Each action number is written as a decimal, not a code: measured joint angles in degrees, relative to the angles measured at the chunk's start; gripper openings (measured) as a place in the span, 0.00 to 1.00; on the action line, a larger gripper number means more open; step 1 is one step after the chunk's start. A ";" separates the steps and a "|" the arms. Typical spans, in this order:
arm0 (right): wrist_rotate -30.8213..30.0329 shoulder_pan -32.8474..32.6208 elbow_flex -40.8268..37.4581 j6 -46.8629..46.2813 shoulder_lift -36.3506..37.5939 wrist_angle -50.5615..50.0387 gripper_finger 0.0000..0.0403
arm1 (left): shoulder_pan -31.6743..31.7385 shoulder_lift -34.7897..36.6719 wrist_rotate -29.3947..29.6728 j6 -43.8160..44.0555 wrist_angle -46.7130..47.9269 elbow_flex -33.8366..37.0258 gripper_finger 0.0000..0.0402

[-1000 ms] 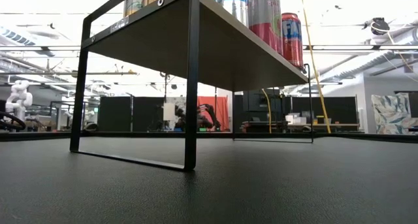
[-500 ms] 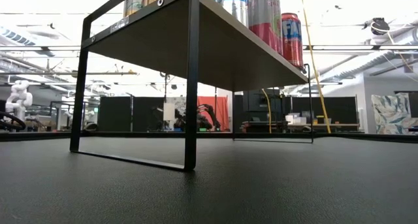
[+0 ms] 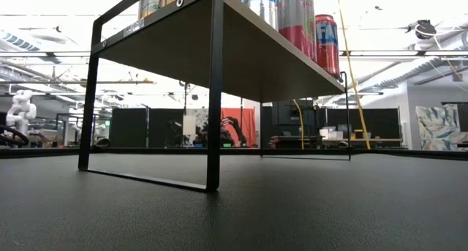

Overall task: Place canned beverage on shelf
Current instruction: Put the white-yellow soda can on the shelf aligned with the white-yellow soda can

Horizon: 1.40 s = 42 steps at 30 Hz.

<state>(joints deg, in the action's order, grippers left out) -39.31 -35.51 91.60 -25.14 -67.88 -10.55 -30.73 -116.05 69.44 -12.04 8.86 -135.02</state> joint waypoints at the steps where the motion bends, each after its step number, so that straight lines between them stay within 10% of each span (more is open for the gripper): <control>1: -0.97 0.38 0.01 1.29 -0.31 1.68 0.88 | 0.17 0.02 0.44 -1.05 -0.04 0.00 0.64; 14: -0.92 6.39 -0.01 -0.45 -2.73 5.87 0.88 | 1.64 0.00 1.79 -9.52 -4.30 0.00 0.64; 28: 14.23 12.42 -0.01 5.94 -6.24 16.50 0.87 | 2.04 0.00 -0.39 -9.44 -5.41 0.00 0.64; 42: 15.24 13.44 -0.01 6.55 -6.77 17.21 0.56 | 1.74 -0.02 -0.30 -9.20 -7.04 0.00 0.64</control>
<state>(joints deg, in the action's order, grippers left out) -24.07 -22.07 91.59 -18.59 -74.65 6.66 -29.00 -116.07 69.15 -21.24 1.82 -135.02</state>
